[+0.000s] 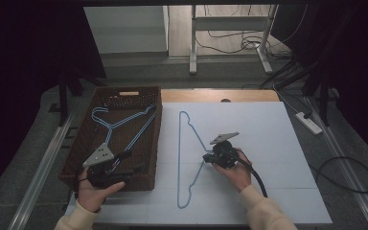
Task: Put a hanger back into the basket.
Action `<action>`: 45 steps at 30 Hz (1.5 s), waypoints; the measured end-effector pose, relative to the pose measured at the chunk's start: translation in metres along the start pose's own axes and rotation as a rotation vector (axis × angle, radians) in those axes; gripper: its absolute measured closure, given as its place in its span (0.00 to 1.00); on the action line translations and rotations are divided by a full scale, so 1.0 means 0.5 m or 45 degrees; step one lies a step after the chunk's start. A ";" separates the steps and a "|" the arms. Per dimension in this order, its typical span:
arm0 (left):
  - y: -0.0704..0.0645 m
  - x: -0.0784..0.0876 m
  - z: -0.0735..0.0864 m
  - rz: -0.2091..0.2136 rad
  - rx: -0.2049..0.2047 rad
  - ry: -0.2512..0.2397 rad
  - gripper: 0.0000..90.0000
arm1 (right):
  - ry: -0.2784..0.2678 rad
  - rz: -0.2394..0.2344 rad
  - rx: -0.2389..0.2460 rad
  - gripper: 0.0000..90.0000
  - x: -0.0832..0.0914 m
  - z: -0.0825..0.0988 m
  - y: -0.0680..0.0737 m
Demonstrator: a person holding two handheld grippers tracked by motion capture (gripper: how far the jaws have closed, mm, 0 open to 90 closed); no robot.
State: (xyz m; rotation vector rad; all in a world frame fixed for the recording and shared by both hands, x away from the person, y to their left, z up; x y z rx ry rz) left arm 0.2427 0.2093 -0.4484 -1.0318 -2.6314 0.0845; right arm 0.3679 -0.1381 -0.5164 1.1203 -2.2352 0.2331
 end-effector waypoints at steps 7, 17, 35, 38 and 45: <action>-0.001 0.000 0.002 0.003 -0.001 0.004 0.35 | 0.092 -0.012 0.084 1.00 -0.041 0.003 0.051; -0.003 0.000 0.001 0.009 -0.002 0.004 0.36 | 0.153 0.074 0.099 1.00 -0.026 0.006 0.060; -0.006 -0.001 -0.001 0.010 -0.002 0.002 0.36 | 0.260 0.220 0.086 1.00 0.072 0.051 0.018; -0.007 -0.003 0.000 0.013 -0.002 0.007 0.36 | 0.280 0.240 0.074 1.00 0.095 0.062 0.005; -0.008 -0.004 0.000 0.014 -0.001 0.009 0.36 | 0.297 0.301 0.065 1.00 0.113 0.071 -0.014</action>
Point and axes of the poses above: each handheld gripper's, and its own axes: x roughly backward along the jaws, z roughly out of its underside, y roughly to its left, the point moved 1 cm from there along -x, roughly forward along the jaws, and after that the axes turned 13 degrees about -y, right-handed, at the moved point
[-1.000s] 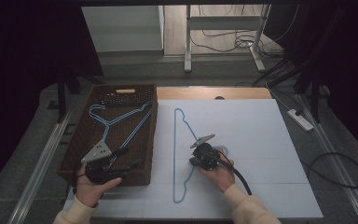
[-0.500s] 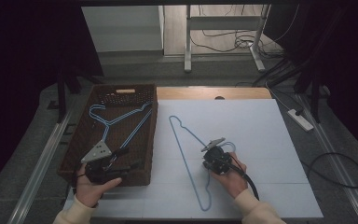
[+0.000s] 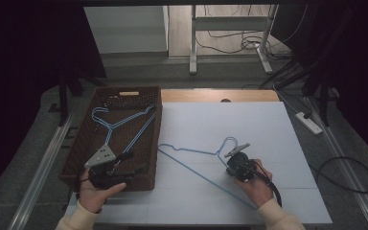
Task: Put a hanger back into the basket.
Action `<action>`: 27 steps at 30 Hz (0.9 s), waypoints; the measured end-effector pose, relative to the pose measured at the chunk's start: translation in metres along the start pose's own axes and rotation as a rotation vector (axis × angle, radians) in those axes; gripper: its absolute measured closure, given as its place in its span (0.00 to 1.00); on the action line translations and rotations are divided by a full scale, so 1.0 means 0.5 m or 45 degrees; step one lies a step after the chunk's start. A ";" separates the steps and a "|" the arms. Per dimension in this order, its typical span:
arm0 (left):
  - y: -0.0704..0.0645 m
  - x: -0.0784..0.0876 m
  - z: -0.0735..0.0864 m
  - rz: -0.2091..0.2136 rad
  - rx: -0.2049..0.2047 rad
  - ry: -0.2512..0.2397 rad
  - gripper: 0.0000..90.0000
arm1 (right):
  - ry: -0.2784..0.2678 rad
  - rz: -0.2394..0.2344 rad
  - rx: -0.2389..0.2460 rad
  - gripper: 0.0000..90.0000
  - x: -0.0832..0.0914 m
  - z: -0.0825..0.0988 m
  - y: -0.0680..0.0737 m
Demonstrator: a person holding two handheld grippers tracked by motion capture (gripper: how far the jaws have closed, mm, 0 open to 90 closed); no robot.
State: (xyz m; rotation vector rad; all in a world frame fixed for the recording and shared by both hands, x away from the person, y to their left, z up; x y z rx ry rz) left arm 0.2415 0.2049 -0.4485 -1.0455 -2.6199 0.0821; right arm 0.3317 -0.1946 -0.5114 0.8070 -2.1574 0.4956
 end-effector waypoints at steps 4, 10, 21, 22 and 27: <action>0.000 -0.001 0.001 0.001 0.001 0.001 0.36 | 0.006 0.025 -0.032 1.00 0.010 0.013 -0.026; -0.001 -0.003 0.001 0.003 -0.001 0.004 0.36 | 0.009 0.088 -0.081 1.00 0.025 0.035 -0.075; -0.003 -0.005 0.000 0.003 -0.004 0.004 0.36 | -0.014 0.154 -0.119 1.00 0.022 0.037 -0.126; -0.002 -0.004 0.000 0.003 -0.004 0.004 0.36 | -0.016 0.156 -0.113 1.00 0.022 0.037 -0.126; -0.002 -0.005 0.000 0.002 -0.004 0.005 0.36 | -0.092 0.059 -0.101 1.00 0.026 0.025 -0.093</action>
Point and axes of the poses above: each handheld gripper's, and its own axes: x roughly backward along the jaws, z roughly out of its underside, y roughly to its left, the point moved 1 cm from there along -x, roughly forward along the jaws, and after that the axes turned 13 degrees about -y, right-handed, at the moved point
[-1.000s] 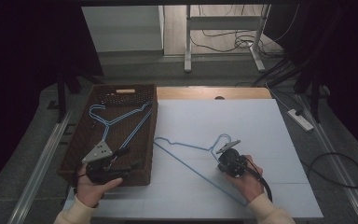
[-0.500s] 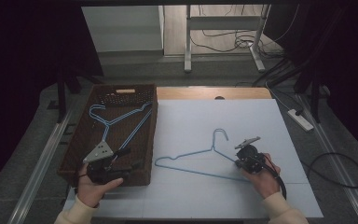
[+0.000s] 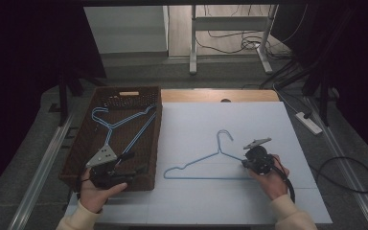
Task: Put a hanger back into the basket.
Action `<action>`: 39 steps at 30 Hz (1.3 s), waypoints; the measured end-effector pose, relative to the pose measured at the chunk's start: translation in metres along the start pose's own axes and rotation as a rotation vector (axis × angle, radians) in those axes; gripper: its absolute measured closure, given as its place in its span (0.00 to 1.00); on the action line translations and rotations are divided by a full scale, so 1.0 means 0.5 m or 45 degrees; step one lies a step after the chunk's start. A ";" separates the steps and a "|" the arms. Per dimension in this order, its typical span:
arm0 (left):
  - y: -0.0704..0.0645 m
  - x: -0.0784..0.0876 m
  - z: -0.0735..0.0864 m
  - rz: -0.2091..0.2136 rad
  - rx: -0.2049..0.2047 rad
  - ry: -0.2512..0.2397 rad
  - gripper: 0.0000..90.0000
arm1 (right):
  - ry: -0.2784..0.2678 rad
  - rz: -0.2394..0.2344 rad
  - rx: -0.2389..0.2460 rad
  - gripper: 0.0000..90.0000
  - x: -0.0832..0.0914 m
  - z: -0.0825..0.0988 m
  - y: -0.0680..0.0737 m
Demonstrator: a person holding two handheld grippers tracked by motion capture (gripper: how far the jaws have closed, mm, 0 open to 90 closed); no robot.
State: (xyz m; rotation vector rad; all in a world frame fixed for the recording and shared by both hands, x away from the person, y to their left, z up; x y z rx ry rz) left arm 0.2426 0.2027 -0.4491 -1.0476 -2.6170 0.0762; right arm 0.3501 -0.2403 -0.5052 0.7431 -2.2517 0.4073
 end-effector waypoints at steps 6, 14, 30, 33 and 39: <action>-0.001 -0.002 0.001 0.003 -0.001 0.004 0.36 | -0.068 -0.231 0.001 1.00 -0.007 -0.028 0.081; -0.002 -0.001 0.001 0.005 -0.005 0.003 0.36 | -0.057 -0.345 0.016 1.00 -0.045 -0.039 0.150; -0.005 -0.006 0.003 0.012 -0.008 0.012 0.36 | -0.073 -0.345 0.016 1.00 -0.048 -0.042 0.150; -0.005 -0.006 0.003 0.014 -0.009 0.011 0.36 | -0.040 -0.352 0.022 1.00 -0.077 -0.046 0.157; 0.000 -0.005 0.005 0.011 -0.001 0.013 0.36 | -0.026 -0.379 0.046 1.00 -0.067 -0.043 0.166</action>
Point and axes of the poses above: each handheld gripper's, and its own axes: x roughly backward along the jaws, z roughly out of its underside, y roughly to its left, the point moved 1 cm from there along -x, roughly forward along the jaws, and after that the axes turned 13 degrees about -y, right-handed, at the moved point
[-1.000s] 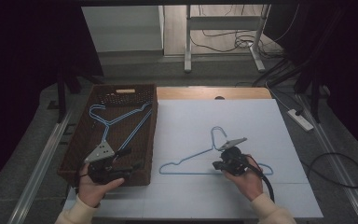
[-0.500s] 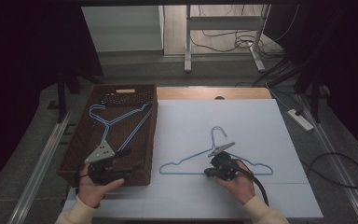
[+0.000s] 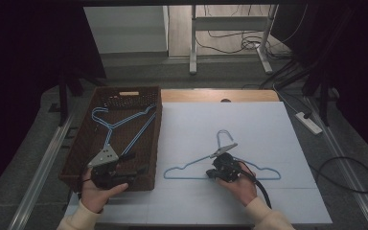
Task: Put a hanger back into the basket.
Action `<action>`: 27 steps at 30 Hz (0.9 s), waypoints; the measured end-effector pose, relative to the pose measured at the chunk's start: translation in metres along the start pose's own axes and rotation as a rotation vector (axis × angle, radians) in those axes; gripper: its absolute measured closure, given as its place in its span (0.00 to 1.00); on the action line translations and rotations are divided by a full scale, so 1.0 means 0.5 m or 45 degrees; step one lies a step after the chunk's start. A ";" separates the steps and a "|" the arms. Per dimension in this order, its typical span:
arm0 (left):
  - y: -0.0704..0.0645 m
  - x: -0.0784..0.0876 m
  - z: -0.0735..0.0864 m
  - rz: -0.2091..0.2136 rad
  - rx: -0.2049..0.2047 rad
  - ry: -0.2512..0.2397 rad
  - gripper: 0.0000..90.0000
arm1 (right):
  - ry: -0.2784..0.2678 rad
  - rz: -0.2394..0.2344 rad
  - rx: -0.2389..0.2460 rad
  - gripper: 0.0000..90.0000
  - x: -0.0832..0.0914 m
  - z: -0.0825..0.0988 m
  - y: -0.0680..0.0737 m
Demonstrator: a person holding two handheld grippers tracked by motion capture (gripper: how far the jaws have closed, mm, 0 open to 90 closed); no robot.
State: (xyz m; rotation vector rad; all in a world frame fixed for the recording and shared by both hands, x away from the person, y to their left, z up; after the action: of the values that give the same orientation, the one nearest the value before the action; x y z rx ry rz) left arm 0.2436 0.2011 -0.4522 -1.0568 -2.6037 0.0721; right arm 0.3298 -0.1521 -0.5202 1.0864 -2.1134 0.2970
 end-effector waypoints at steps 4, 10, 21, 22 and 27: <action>-0.003 0.003 -0.002 0.000 -0.004 -0.004 0.36 | -0.009 -0.006 -0.001 1.00 0.014 0.008 -0.002; -0.004 -0.001 -0.003 0.000 -0.006 -0.001 0.36 | 0.000 -0.051 -0.020 1.00 0.024 0.022 -0.006; -0.001 -0.001 -0.002 -0.002 -0.004 0.002 0.36 | -0.009 -0.102 -0.057 1.00 -0.018 -0.007 -0.009; -0.001 -0.001 -0.001 -0.001 -0.005 0.002 0.36 | -0.008 -0.101 -0.057 1.00 -0.018 -0.007 -0.008; -0.002 0.000 -0.002 0.000 -0.007 0.002 0.36 | 0.016 -0.137 -0.073 1.00 -0.010 0.000 -0.004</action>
State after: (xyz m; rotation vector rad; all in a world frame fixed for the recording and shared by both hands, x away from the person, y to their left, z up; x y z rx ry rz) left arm 0.2433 0.2002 -0.4511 -1.0589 -2.6040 0.0641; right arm 0.3332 -0.1501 -0.5241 1.1569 -2.0312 0.1898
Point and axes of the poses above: each handheld gripper's, and its own axes: x roughly backward along the jaws, z roughly out of its underside, y roughly to its left, the point moved 1 cm from there along -x, roughly forward along the jaws, and after that the axes turned 13 degrees about -y, right-handed, at the moved point
